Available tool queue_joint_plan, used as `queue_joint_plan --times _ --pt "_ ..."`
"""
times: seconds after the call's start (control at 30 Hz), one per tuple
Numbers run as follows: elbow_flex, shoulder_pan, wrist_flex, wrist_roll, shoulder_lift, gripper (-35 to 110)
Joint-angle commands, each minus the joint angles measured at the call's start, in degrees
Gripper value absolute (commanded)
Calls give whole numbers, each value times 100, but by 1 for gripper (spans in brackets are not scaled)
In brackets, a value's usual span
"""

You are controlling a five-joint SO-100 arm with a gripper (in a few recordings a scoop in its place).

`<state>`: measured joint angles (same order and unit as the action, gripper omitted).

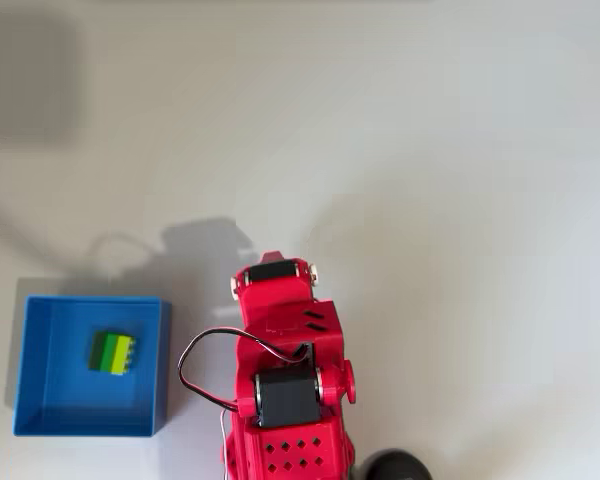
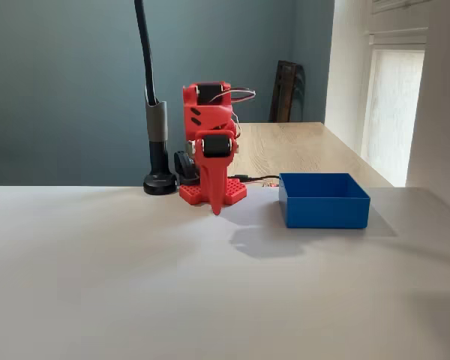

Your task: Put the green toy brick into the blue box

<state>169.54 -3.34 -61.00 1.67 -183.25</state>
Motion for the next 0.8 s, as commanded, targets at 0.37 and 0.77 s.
queue_joint_plan --times 0.37,0.77 --pt "747 229 483 229 -316 0" --pt "747 237 483 220 -316 0"
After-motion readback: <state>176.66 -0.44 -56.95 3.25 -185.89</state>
